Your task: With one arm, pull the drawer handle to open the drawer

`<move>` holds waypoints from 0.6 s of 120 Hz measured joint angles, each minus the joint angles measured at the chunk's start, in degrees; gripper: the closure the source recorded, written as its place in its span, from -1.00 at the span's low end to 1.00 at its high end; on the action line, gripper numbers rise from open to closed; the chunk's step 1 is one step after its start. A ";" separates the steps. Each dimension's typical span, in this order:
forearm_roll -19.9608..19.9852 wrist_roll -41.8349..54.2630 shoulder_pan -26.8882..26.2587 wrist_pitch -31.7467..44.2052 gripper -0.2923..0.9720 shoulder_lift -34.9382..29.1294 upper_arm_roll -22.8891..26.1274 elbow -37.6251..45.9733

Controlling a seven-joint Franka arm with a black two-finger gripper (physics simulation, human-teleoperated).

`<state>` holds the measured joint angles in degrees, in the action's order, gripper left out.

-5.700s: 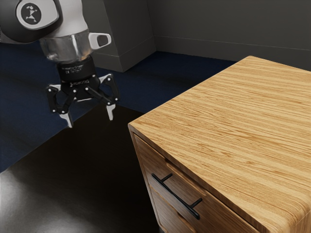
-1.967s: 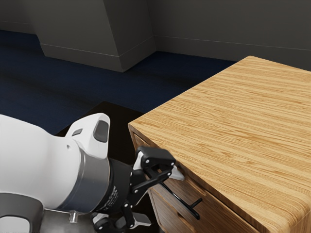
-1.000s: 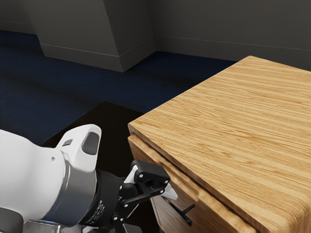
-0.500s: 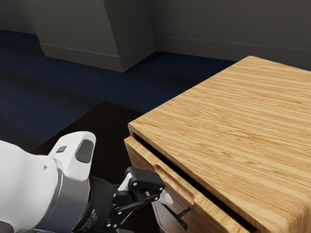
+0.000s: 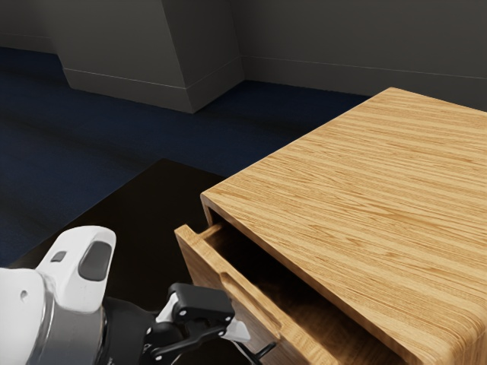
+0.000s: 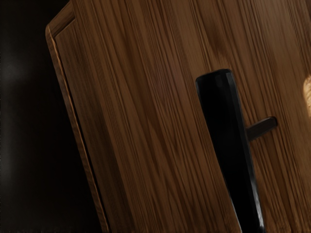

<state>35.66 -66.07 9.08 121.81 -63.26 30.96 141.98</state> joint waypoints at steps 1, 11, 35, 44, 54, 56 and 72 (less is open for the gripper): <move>0.00 0.00 -0.05 -0.04 -0.52 -0.10 0.00 0.02; -0.02 -0.04 -0.60 -0.37 -0.52 -0.87 0.05 0.54; 0.11 -0.24 -1.87 -0.75 -0.52 -1.40 0.80 1.48; 0.11 -0.30 -2.44 -0.93 -0.53 -2.33 0.80 1.95; 0.22 -0.36 -3.27 -1.37 -0.52 -3.39 0.49 2.46; 0.20 -0.38 -3.42 -1.45 -0.52 -3.56 0.43 2.57; 0.30 -0.50 -4.48 -1.84 -0.52 -4.16 0.08 3.36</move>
<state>35.96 -66.58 4.60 119.97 -67.42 31.04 145.34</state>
